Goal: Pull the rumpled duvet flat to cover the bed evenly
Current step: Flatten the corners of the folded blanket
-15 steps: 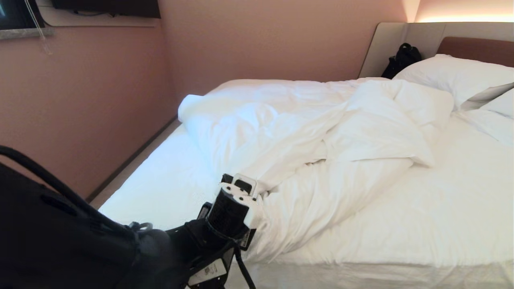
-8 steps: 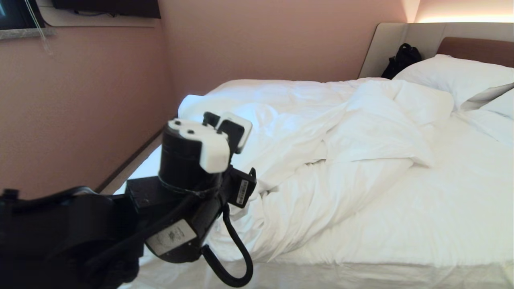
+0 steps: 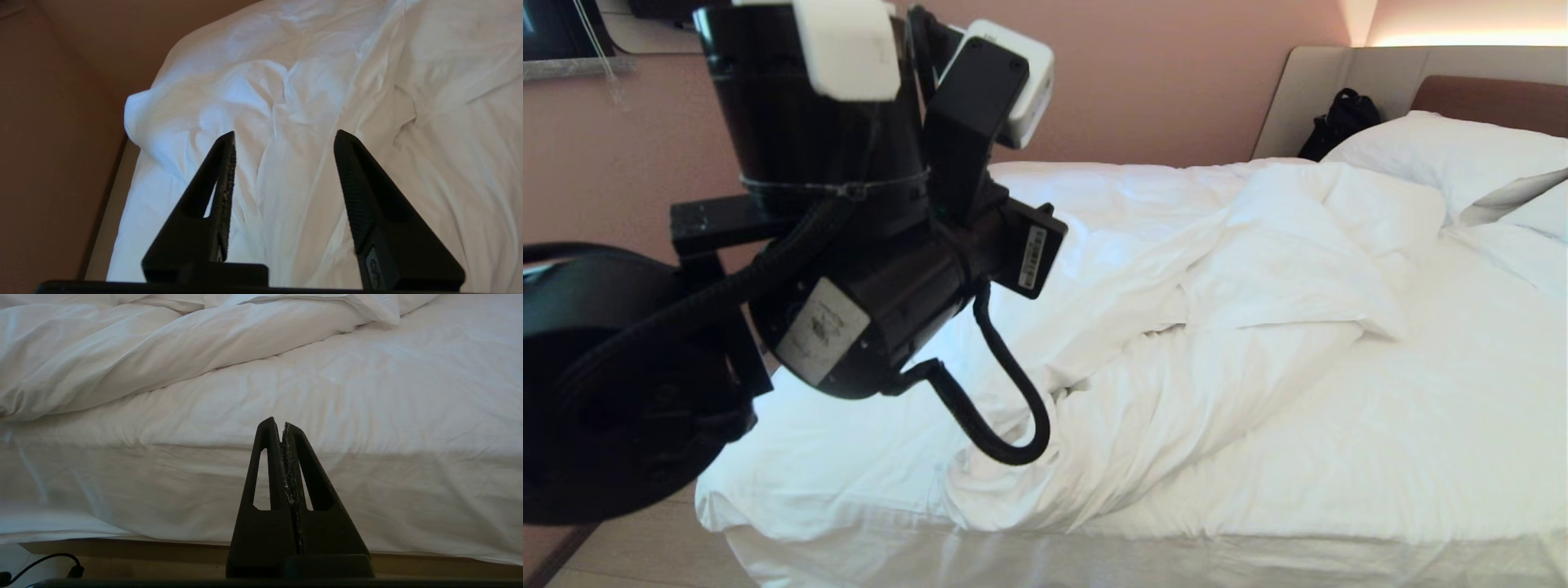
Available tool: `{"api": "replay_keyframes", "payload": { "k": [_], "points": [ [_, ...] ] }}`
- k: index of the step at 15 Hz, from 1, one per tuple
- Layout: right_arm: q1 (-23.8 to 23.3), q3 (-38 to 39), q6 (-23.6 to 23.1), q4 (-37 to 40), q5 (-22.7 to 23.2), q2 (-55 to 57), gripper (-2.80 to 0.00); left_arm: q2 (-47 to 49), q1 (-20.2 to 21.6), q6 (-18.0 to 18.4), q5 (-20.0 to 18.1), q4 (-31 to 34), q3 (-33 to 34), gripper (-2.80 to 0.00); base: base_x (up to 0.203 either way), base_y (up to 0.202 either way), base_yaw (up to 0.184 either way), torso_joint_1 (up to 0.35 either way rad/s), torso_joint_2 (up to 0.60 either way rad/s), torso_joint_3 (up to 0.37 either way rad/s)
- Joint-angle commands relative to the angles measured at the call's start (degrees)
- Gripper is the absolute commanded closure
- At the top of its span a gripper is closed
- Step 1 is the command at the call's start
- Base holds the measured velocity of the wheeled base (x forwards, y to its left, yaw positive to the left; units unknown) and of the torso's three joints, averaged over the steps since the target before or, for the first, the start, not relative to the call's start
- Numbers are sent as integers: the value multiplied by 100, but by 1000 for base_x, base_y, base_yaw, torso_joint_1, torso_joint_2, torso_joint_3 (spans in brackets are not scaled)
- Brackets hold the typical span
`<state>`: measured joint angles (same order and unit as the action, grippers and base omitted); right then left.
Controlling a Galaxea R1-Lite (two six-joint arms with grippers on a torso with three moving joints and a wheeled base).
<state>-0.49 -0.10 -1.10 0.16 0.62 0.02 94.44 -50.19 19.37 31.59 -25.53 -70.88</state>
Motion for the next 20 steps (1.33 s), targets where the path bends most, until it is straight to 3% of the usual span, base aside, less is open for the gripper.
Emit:
{"api": "replay_keyframes", "payload": {
  "k": [1,5,13,20],
  "points": [
    [-3,1,-5,2,-1,5,0,464,34,34,10,247,-765,0,0,0,0,0,0,0],
    [5,1,-5,2,-1,5,0,1477,292,44,30,896,-1793,0,0,0,0,0,0,0],
    [-4,1,-5,2,-1,6,0,2395,495,23,23,883,-2263,0,0,0,0,0,0,0],
    [-4,9,-5,-2,-1,3,0,3209,711,178,39,1144,-3225,0,0,0,0,0,0,0]
  ]
}}
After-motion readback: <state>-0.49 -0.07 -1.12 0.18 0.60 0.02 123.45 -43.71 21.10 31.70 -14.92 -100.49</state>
